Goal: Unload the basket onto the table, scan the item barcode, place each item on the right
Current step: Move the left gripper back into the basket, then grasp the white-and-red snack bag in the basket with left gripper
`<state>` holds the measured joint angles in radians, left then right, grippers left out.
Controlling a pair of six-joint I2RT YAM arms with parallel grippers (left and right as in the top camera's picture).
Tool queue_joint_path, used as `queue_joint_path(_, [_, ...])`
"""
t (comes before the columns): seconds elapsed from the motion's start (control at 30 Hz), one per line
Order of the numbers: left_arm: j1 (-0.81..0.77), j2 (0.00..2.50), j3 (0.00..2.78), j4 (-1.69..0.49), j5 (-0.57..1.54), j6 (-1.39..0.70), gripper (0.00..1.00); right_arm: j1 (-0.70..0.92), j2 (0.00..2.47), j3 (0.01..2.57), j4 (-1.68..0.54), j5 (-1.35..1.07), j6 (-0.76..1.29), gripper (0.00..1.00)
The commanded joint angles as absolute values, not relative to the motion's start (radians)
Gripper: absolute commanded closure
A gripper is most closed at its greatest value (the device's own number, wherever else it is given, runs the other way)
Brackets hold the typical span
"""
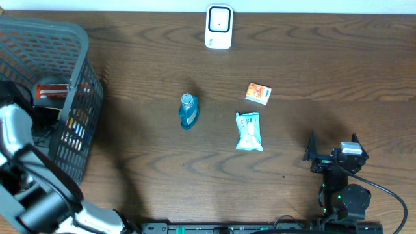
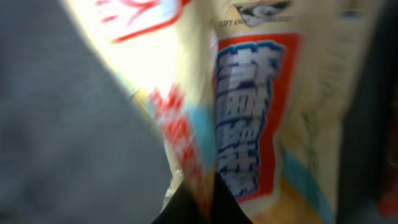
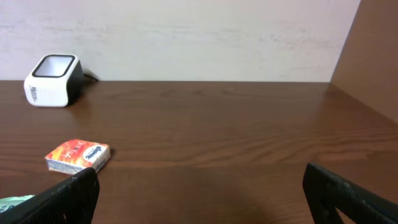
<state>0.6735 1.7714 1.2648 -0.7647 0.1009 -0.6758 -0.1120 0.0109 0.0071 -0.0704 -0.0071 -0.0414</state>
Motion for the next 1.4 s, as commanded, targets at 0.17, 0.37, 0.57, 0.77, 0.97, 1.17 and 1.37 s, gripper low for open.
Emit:
queue_joint_path(0.17, [0.678,1.353,1.276,-0.723,0.078,-0.663,0.93,-0.116,0.007,0.006,-0.075,-0.006,-0.054,0.01])
queue_joint_path(0.37, [0.678,1.154,1.275,-0.724,-0.035,-0.663,0.61,-0.116,0.007,0.006,-0.075,-0.006,-0.054,0.01])
queue_joint_path(0.57, [0.678,1.224,1.272,-0.794,-0.095,-0.672,0.01,-0.116,0.007,0.006,-0.074,-0.006,-0.054,0.01])
queue_joint_path(0.77, [0.678,1.462,1.267,-0.820,0.006,-0.690,0.02,-0.116,0.007,0.006,-0.075,-0.006,-0.054,0.01])
queue_joint_path(0.97, [0.678,1.694,1.267,-0.820,0.022,-0.694,0.02,-0.116,0.007,0.006,-0.075,-0.006,-0.054,0.01])
queue_joint_path(1.17, [0.678,1.864,1.267,-0.775,0.027,-0.693,0.02,-0.116,0.007,0.006,-0.074,-0.006,-0.054,0.01])
queue_joint_path(1.37, [0.678,1.969,1.267,-0.756,0.045,-0.693,0.78,-0.116,0.007,0.006,-0.075,-0.006,-0.054,0.01])
